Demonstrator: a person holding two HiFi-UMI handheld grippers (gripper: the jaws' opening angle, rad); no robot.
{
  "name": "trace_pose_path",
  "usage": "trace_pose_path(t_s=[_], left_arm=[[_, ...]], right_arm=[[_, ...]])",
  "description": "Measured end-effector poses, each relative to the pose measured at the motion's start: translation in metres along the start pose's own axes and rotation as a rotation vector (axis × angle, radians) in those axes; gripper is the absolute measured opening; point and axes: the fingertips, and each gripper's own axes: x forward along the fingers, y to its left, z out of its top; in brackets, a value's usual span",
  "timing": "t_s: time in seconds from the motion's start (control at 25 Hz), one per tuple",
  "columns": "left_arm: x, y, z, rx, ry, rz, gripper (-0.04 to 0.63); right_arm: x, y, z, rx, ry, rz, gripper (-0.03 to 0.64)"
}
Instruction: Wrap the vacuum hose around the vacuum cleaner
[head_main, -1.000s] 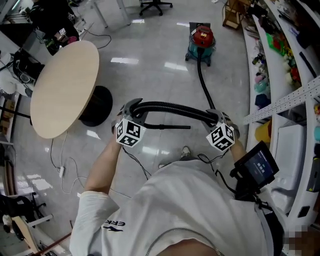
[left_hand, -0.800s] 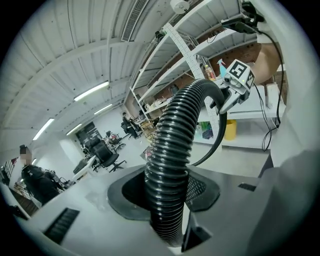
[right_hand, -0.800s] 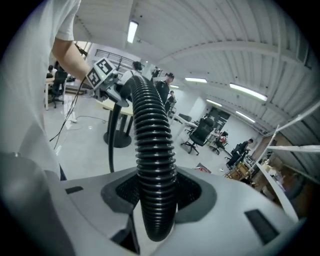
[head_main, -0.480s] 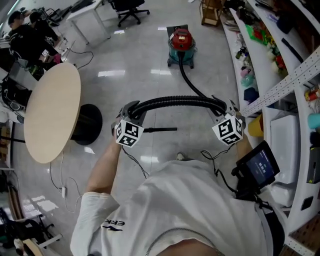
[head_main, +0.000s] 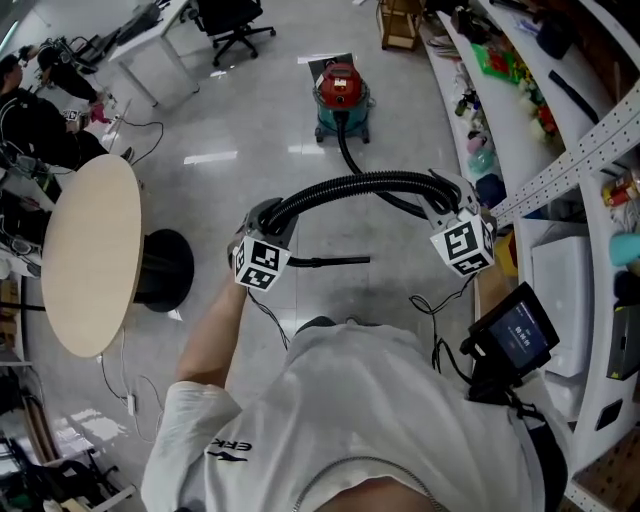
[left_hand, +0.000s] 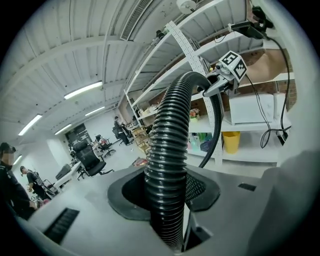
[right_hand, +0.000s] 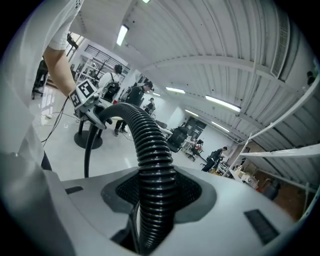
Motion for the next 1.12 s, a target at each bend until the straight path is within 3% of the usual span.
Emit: trace_pose_path(t_s=[0.48,1.12], left_arm=[[0.104,0.042,0.030,-0.028,-0.085,-0.131,0.146],[0.222,0.142,0.031,0.017,-0.088,-0.287,0.146]], right_arm=[[0.067,-0.093,-0.012,0.038,0.061,-0.102,0.163],[0.184,-0.153,-0.037,0.119,0.213,-0.188,0.166]])
